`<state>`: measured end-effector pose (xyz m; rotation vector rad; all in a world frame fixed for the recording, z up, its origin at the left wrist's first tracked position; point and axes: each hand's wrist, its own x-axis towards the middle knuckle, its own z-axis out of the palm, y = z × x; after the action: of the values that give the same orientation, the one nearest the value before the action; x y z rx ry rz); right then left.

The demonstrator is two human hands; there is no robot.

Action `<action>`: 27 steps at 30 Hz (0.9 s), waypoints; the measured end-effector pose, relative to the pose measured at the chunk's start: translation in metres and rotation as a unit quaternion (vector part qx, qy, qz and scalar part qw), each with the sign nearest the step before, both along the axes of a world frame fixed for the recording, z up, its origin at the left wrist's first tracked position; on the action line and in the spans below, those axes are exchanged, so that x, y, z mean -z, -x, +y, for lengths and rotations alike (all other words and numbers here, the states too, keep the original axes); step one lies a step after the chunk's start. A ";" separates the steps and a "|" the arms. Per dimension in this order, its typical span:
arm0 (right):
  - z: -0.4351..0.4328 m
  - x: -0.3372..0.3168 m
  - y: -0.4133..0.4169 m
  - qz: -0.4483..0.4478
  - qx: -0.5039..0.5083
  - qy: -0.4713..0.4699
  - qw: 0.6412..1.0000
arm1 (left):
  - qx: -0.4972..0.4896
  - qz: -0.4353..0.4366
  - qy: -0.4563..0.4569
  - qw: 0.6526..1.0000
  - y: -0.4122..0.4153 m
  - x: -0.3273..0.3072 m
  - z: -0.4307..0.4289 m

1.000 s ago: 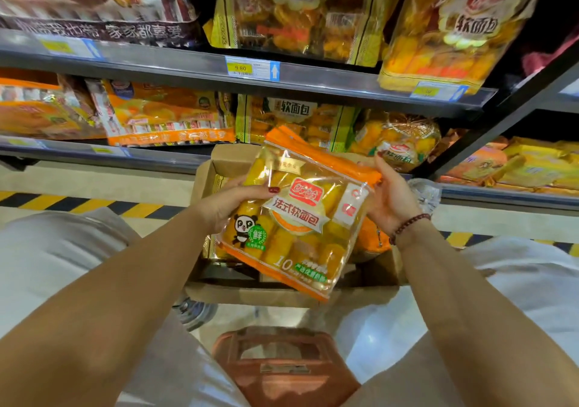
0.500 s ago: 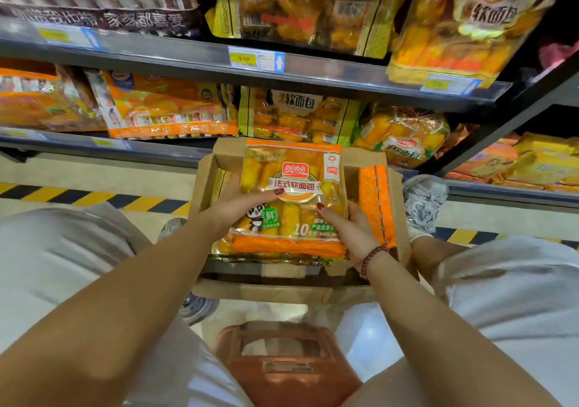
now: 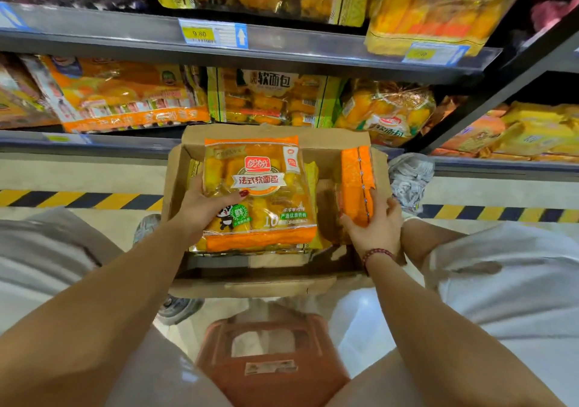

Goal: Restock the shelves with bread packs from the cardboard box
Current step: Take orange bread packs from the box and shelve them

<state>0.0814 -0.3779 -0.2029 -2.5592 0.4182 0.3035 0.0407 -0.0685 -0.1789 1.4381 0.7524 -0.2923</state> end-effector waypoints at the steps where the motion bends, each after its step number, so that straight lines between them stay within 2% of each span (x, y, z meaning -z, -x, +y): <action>1: 0.001 0.004 0.003 0.006 -0.005 0.020 1.000 | 0.002 -0.003 0.001 1.000 0.000 0.002 -0.001; 5: 0.007 0.015 0.008 -0.009 -0.020 0.065 0.998 | 0.001 -0.011 -0.006 1.000 -0.002 0.010 -0.006; 11: 0.012 0.025 0.007 -0.007 -0.058 0.072 0.996 | 0.026 -0.031 -0.007 0.999 0.004 0.017 -0.006; 19: 0.011 0.036 0.007 -0.083 -0.021 -0.010 0.996 | 0.027 -0.032 -0.017 0.999 0.004 0.020 -0.007; 23: 0.015 0.037 0.009 -0.069 -0.005 -0.011 0.998 | 0.031 -0.032 -0.024 0.999 0.004 0.016 -0.009; 27: 0.017 0.037 0.009 -0.016 -0.010 0.011 1.000 | 0.030 -0.033 -0.033 0.998 0.005 0.015 -0.007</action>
<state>0.0726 -0.3607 -0.2395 -2.5877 0.3866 0.2668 0.0354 -0.0758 -0.1940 1.5276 0.6716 -0.2678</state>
